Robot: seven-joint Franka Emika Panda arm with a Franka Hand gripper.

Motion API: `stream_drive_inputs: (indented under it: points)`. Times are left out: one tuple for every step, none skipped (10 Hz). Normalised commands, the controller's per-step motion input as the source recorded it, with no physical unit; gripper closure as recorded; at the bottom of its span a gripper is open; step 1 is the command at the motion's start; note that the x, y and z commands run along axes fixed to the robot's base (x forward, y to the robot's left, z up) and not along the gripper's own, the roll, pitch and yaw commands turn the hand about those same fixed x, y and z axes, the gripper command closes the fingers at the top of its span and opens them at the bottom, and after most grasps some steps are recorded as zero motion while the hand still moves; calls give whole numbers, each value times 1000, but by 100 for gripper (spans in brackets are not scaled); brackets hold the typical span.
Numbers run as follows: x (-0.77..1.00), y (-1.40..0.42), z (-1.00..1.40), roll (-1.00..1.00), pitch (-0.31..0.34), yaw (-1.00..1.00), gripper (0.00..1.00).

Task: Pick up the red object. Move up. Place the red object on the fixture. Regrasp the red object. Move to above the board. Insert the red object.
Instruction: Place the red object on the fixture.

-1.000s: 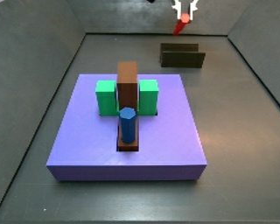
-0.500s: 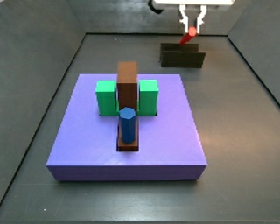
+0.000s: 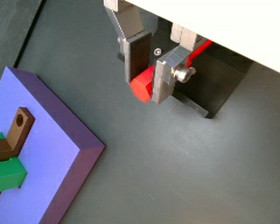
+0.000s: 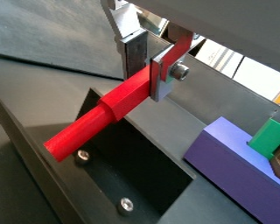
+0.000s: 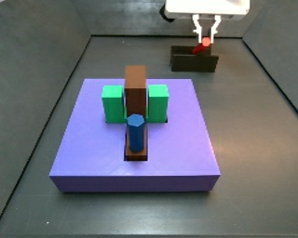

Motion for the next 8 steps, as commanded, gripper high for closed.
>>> stream_drive_inputs:
  points:
    - [-40,0,-174,-134,0,0,100]
    - [0,0,-163,-17,0,0,100]
    - [0,0,-126,0,0,0,100]
    - [0,0,-134,40,0,0,100]
    - [-37,0,-151,106,0,0,100]
    - [-49,0,-177,100,-17,0,100]
    - [-40,0,-166,83,0,0,100]
    - [0,0,0,31,0,0,100]
